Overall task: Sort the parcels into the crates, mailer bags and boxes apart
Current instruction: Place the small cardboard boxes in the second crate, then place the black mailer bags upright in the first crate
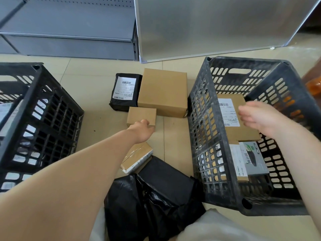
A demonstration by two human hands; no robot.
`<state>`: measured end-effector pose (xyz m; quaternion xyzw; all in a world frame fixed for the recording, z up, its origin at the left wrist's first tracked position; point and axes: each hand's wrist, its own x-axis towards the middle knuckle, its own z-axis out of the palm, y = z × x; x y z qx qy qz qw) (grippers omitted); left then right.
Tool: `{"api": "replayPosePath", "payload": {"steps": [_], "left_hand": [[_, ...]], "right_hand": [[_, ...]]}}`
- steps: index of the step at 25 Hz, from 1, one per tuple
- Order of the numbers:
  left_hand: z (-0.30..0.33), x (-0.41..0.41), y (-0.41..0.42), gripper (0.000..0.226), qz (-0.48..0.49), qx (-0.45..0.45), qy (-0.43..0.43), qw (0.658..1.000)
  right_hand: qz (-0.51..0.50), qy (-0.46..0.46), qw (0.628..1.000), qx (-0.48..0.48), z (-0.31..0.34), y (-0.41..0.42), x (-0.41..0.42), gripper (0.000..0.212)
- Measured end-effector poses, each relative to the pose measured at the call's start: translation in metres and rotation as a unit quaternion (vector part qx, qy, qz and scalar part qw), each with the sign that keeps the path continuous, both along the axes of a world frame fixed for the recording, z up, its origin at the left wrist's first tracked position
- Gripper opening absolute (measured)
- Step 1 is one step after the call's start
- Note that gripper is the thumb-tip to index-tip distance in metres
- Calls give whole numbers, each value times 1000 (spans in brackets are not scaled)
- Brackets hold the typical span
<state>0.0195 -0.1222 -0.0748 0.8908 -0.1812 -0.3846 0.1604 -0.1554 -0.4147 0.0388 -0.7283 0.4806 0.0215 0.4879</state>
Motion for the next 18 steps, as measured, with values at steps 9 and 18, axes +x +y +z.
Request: {"api": "replayPosePath", "payload": {"steps": [9, 18], "left_hand": [[-26, 28, 67, 57, 130, 30, -10, 991], [-39, 17, 78, 66, 104, 33, 116, 987]], "right_hand": [[107, -193, 946, -236, 10, 99, 89, 34], [439, 214, 870, -70, -121, 180, 73, 70]]}}
